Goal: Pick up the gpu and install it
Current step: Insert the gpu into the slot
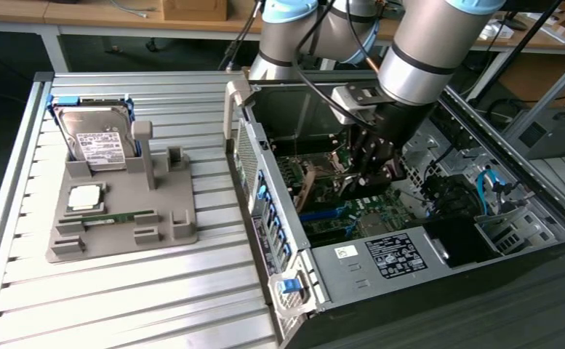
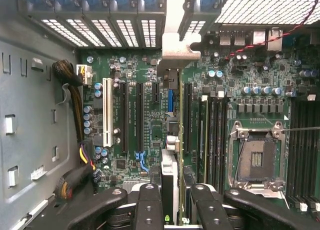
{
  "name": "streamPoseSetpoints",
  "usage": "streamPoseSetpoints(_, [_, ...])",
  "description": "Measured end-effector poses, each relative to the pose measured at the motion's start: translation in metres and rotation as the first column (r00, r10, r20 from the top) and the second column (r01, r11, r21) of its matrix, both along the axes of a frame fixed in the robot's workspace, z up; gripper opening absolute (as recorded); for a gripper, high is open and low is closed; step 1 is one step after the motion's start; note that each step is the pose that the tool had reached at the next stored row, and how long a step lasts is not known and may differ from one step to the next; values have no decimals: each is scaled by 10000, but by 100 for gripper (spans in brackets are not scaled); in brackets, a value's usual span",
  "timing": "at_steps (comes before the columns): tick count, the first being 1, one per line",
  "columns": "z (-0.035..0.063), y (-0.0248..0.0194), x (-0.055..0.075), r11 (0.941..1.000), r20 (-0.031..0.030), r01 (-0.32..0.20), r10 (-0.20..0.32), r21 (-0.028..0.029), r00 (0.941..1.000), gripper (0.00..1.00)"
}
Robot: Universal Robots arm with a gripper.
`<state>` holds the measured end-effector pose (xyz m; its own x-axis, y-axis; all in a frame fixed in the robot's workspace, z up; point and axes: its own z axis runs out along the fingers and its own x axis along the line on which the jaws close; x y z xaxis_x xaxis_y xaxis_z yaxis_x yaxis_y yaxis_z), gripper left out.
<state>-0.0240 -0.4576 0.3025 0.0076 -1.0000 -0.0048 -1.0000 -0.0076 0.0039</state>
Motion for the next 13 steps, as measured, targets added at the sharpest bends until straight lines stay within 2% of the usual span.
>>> streamPoseSetpoints(8, [-7, 0, -44, 10000, 1, 0, 0, 1, 10000, 27])
streamPoseSetpoints(13, [-47, 0, -46, 10000, 1, 0, 0, 1, 10000, 27])
